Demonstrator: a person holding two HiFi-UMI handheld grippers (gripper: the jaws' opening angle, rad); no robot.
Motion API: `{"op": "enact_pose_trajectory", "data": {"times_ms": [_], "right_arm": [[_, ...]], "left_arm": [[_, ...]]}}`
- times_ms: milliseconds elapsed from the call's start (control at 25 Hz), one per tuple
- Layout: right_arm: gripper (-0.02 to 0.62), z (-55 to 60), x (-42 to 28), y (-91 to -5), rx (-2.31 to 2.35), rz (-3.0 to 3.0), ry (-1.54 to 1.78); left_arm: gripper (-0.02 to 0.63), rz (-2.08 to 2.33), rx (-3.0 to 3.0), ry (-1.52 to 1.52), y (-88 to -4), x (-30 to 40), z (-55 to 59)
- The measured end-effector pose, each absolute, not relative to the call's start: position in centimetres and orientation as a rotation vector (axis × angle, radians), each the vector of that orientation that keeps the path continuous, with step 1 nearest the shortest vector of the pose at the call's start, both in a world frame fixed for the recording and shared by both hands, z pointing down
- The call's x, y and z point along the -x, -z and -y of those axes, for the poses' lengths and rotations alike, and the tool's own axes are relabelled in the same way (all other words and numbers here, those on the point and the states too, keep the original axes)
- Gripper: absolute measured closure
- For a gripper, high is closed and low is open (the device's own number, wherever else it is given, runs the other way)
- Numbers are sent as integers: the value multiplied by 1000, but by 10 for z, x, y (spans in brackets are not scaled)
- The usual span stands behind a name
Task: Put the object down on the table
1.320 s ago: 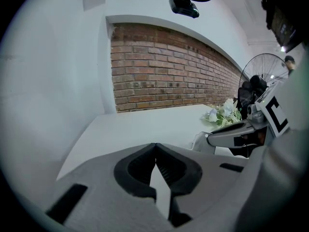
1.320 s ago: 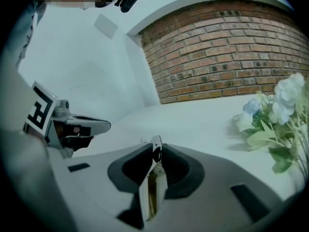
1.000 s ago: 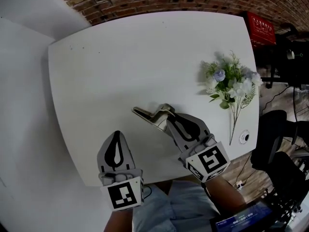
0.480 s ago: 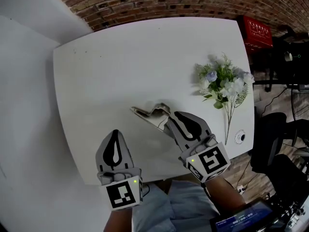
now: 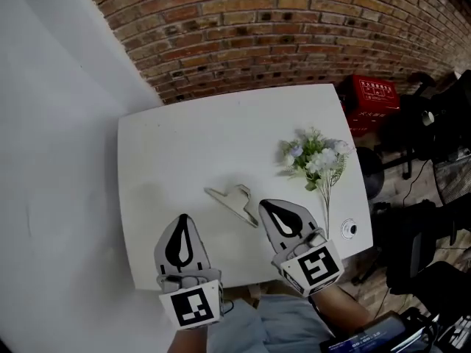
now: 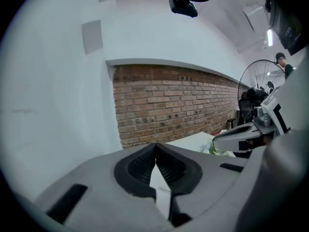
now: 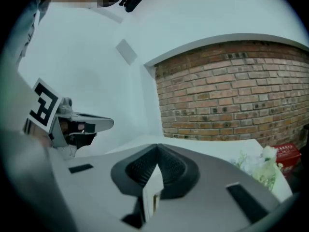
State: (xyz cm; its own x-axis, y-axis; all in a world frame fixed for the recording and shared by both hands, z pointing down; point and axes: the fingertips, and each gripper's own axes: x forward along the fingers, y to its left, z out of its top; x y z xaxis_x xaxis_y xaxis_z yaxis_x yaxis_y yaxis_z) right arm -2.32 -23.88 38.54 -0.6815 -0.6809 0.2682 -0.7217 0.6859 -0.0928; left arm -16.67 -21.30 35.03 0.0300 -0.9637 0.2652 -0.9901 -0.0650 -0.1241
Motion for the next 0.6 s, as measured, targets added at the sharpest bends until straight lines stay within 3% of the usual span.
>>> {"op": "enact_pose_trajectory", "data": {"times_ms": [600], "right_arm": [[591,213,9,-273,-1207,2780,21]], "left_arm": [[597,2301,-2269,-297,-246,149,167]]}}
